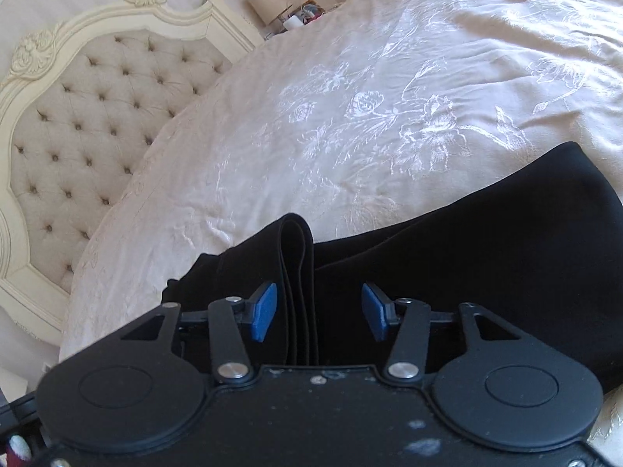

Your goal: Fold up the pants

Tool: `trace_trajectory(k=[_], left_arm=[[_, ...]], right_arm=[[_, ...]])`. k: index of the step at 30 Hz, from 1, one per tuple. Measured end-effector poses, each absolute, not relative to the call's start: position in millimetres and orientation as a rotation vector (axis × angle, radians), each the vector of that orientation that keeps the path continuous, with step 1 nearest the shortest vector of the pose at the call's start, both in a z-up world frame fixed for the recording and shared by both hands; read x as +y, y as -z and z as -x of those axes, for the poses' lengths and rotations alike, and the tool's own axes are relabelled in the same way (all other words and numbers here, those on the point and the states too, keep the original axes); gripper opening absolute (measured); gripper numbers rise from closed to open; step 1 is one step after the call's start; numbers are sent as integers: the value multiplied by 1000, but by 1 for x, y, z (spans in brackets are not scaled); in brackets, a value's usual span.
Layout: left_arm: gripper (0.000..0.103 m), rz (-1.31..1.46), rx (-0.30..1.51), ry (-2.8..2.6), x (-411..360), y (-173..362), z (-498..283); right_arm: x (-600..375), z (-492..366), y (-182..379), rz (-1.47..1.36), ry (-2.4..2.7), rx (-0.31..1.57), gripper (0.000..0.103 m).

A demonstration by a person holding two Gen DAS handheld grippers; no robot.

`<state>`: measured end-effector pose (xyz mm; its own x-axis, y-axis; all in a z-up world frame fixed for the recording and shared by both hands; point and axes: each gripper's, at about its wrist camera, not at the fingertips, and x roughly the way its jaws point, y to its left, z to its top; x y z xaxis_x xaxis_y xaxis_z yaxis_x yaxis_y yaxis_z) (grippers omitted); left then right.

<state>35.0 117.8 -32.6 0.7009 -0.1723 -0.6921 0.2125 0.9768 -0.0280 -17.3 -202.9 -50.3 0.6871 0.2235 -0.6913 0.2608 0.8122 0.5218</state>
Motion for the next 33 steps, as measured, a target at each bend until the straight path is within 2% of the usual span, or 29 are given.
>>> trace_trajectory(k=[6,17,18,19,20,21,29,33], left_arm=[[51,39,823,180,139,47,-38],[51,82,805,203,146,43,-34],[51,83,805,202,146,44,-34],[51,82,805,199,146,44,-34],[51,82,804,193,147,44,-35],[51,83,804,190,148,44,-34],[51,125,808,177,157,43,-36],[51,113,807,189,153,43,-36]], right_arm=[[-179,8,54,-507,-29,876,57],[-173,-6,57,-495,-97,967,59],[-171,-7,58,-486,-112,976,54],[-169,-9,58,-485,-124,980,39],[-168,-10,56,-483,-115,984,19],[-167,-10,54,-494,-129,986,14],[-144,19,-47,-257,-176,788,12],[-176,28,-61,-165,-32,834,12]])
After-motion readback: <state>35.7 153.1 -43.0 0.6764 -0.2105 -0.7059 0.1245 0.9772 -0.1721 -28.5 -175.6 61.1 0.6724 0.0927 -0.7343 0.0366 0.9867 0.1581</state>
